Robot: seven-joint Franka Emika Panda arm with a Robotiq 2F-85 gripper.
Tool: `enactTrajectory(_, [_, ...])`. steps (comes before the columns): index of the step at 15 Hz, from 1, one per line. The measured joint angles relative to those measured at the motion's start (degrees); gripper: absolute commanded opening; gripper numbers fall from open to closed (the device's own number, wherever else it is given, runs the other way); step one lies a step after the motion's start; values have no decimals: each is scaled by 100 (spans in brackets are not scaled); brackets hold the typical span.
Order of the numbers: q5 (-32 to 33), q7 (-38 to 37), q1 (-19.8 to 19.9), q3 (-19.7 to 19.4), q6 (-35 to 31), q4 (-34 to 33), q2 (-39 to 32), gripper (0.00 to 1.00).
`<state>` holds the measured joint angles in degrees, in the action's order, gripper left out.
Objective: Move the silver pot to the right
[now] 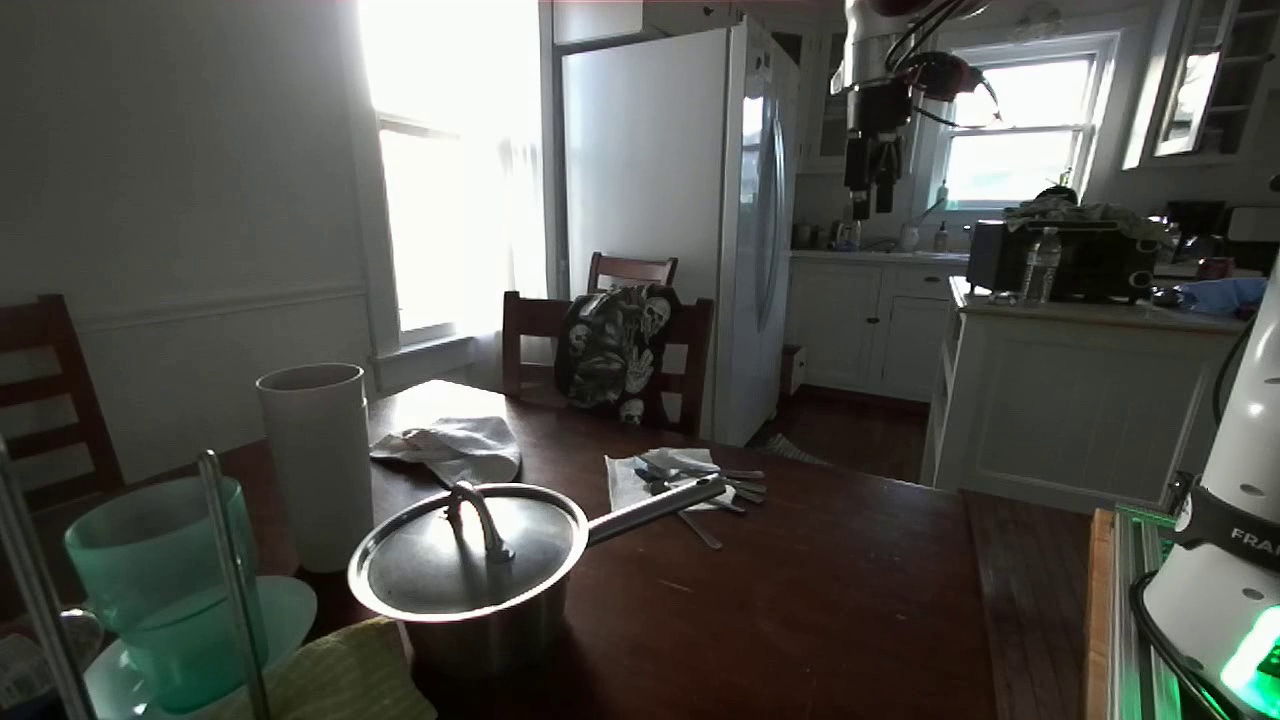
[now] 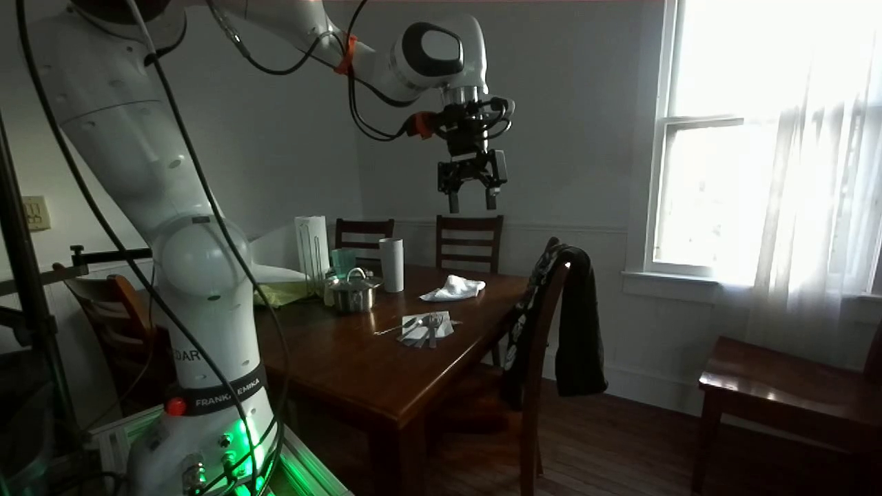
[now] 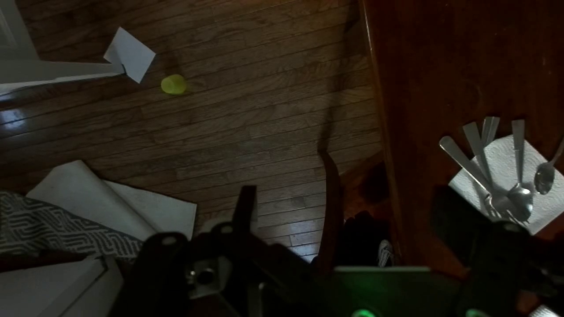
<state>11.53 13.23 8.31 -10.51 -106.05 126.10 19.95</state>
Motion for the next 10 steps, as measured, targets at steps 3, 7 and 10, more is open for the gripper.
enactTrajectory(3, [-17, 159, -133, 56, -138, 9, -2, 100])
enactTrajectory(7, [-191, 589, -662, 312, -381, 101, 25, 100])
enactTrajectory(10, [-486, 906, -1090, 545, -440, 284, 138, 100])
